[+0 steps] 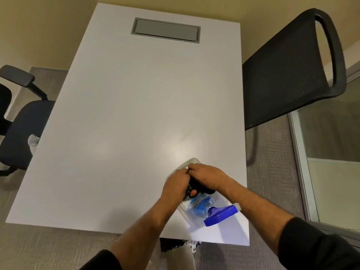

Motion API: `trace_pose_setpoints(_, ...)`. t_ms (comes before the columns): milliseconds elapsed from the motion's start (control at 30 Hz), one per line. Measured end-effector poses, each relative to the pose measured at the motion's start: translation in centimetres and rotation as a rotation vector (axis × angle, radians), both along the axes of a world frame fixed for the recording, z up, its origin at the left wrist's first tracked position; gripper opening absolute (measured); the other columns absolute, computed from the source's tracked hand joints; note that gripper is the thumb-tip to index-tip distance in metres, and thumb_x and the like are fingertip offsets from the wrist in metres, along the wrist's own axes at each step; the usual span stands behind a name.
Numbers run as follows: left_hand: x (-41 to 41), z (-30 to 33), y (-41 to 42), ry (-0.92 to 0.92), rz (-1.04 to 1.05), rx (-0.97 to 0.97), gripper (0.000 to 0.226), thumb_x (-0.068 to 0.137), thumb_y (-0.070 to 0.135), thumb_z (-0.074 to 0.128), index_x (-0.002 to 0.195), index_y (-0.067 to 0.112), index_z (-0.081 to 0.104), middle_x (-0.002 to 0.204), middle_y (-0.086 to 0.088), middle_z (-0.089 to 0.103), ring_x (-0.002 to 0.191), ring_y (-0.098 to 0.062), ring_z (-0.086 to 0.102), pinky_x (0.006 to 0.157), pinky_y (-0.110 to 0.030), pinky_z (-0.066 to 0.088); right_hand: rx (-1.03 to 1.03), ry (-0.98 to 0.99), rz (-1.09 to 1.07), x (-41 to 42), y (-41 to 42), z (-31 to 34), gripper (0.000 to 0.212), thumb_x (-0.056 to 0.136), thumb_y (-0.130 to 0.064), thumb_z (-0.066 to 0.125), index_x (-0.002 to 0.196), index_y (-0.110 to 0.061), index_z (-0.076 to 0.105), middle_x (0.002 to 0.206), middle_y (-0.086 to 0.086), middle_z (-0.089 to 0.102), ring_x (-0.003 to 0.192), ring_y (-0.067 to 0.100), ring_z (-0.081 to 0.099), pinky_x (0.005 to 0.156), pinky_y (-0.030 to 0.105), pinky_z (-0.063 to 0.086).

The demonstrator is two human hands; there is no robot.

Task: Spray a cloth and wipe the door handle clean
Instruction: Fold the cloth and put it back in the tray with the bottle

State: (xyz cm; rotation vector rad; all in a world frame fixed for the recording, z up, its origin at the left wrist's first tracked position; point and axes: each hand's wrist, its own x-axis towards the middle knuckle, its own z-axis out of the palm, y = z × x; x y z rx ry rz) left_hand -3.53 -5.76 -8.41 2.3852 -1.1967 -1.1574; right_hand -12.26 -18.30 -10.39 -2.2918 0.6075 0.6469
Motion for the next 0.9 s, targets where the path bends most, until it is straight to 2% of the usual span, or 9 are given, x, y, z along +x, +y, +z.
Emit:
trace_pose_setpoints(100, 0.3, 0.2, 0.4, 0.036, 0.045, -0.049, 0.039, 0.106, 0.034, 0.054, 0.141, 0.019, 0.059, 0.141, -0.003, 0.065, 0.125, -0.018, 0.064, 0.109, -0.021, 0.047, -0.007, -0.057, 0.072, -0.6, 0.1, 0.2, 0.036, 0.103, -0.044, 0.030, 0.113, -0.026, 0.060, 0.105, 0.000, 0.068, 0.091, 0.016, 0.065, 0.090, 0.041, 0.057)
trace_pose_setpoints(200, 0.8, 1.0, 2.5, 0.024, 0.189, -0.271, 0.032, 0.106, 0.015, 0.048, 0.133, 0.015, 0.066, 0.144, -0.006, 0.060, 0.130, -0.020, 0.057, 0.106, -0.022, 0.046, -0.132, -0.309, 0.093, -2.1, -0.7, 1.2, 0.024, 0.102, -0.028, 0.052, 0.122, -0.019, 0.062, 0.118, 0.004, 0.063, 0.094, 0.018, 0.064, 0.079, 0.033, 0.059)
trace_pose_setpoints(300, 1.1, 1.0, 5.3, 0.027, 0.601, -0.468, 0.037, 0.100, 0.010, 0.063, 0.136, 0.018, 0.063, 0.147, -0.003, 0.053, 0.132, -0.017, 0.054, 0.106, -0.021, 0.052, -0.250, -0.463, -0.204, -4.3, -1.4, 2.3, 0.030, 0.098, -0.025, 0.062, 0.128, -0.019, 0.062, 0.120, 0.003, 0.063, 0.098, 0.018, 0.064, 0.076, 0.030, 0.057)
trace_pose_setpoints(367, 1.0, 0.8, 6.4, 0.160, 0.802, -0.394, 0.052, 0.097, 0.020, 0.071, 0.146, 0.022, 0.054, 0.152, -0.001, 0.054, 0.134, -0.018, 0.056, 0.104, -0.017, 0.051, -0.254, -0.392, -0.398, -5.7, -1.7, 2.7, 0.042, 0.097, -0.031, 0.064, 0.138, -0.023, 0.056, 0.125, 0.001, 0.062, 0.097, 0.014, 0.064, 0.078, 0.027, 0.051)
trace_pose_setpoints(500, -0.3, 0.4, 6.9, 0.356, 0.937, -0.108, 0.074, 0.098, 0.031, 0.069, 0.161, 0.017, 0.034, 0.164, -0.015, 0.045, 0.148, -0.031, 0.048, 0.116, -0.039, 0.042, -0.087, -0.028, -0.503, -8.0, -1.1, 2.8, 0.081, 0.095, -0.049, 0.060, 0.161, -0.033, 0.017, 0.137, 0.008, 0.060, 0.117, 0.025, 0.061, 0.092, 0.041, 0.049)
trace_pose_setpoints(600, -2.3, 0.3, 6.6, 0.480, 0.976, -0.031, 0.070, 0.100, 0.029, 0.066, 0.160, 0.015, 0.033, 0.160, -0.016, 0.048, 0.138, -0.034, 0.056, 0.111, -0.037, 0.046, -0.017, 0.075, -0.470, -9.3, 0.4, 1.8, 0.077, 0.101, -0.048, 0.051, 0.162, -0.035, 0.006, 0.130, 0.011, 0.066, 0.110, 0.027, 0.065, 0.092, 0.041, 0.053)
trace_pose_setpoints(700, -3.5, -0.2, 5.9, 0.477, 0.932, -0.045, 0.051, 0.103, 0.026, 0.059, 0.151, 0.019, 0.045, 0.145, -0.010, 0.063, 0.121, -0.031, 0.066, 0.104, -0.055, 0.058, -0.027, 0.055, -0.446, -10.3, 1.4, 0.4, 0.063, 0.107, -0.038, 0.043, 0.162, -0.031, 0.013, 0.111, 0.008, 0.074, 0.093, 0.023, 0.070, 0.086, 0.039, 0.058)
trace_pose_setpoints(800, -3.5, -0.2, 4.9, 0.360, 0.871, -0.062, 0.044, 0.105, 0.029, 0.055, 0.148, 0.017, 0.050, 0.140, -0.010, 0.066, 0.114, -0.025, 0.066, 0.099, -0.053, 0.061, -0.058, -0.015, -0.437, -11.1, 1.9, -0.3, 0.050, 0.106, -0.033, 0.043, 0.155, -0.033, 0.033, 0.095, -0.001, 0.071, 0.080, 0.018, 0.068, 0.076, 0.032, 0.058)
trace_pose_setpoints(900, -2.8, 0.2, 3.7, 0.259, 0.801, -0.067, 0.043, 0.105, 0.035, 0.056, 0.142, 0.014, 0.057, 0.137, -0.011, 0.069, 0.115, -0.027, 0.068, 0.101, -0.047, 0.059, -0.017, -0.106, -0.513, -11.8, 2.4, -0.8, 0.039, 0.106, -0.031, 0.044, 0.145, -0.027, 0.046, 0.105, 0.001, 0.075, 0.082, 0.014, 0.069, 0.080, 0.033, 0.061)
